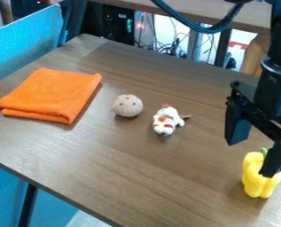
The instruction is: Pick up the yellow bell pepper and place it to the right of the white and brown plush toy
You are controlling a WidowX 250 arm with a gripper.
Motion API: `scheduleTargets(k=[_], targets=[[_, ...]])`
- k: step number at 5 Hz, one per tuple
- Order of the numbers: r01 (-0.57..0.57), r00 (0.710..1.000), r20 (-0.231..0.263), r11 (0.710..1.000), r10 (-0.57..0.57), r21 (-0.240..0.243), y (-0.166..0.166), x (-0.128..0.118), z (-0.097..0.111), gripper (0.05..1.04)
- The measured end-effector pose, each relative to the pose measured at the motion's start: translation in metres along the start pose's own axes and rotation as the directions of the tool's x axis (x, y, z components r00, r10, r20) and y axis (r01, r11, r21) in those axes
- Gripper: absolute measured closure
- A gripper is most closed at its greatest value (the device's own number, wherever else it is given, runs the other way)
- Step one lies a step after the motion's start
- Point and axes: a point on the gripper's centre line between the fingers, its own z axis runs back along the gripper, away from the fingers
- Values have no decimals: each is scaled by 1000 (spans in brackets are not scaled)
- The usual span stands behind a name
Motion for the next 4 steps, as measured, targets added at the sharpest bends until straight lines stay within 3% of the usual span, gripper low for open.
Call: scheduleTargets(k=[1,3,4], targets=[[-2,999,-32,1000,2,0,1,-2,-11,82],[19,1000,-14,999,-19,41,8,19,-12,82],[28,999,-41,998,-26,61,11,27,-17,82]])
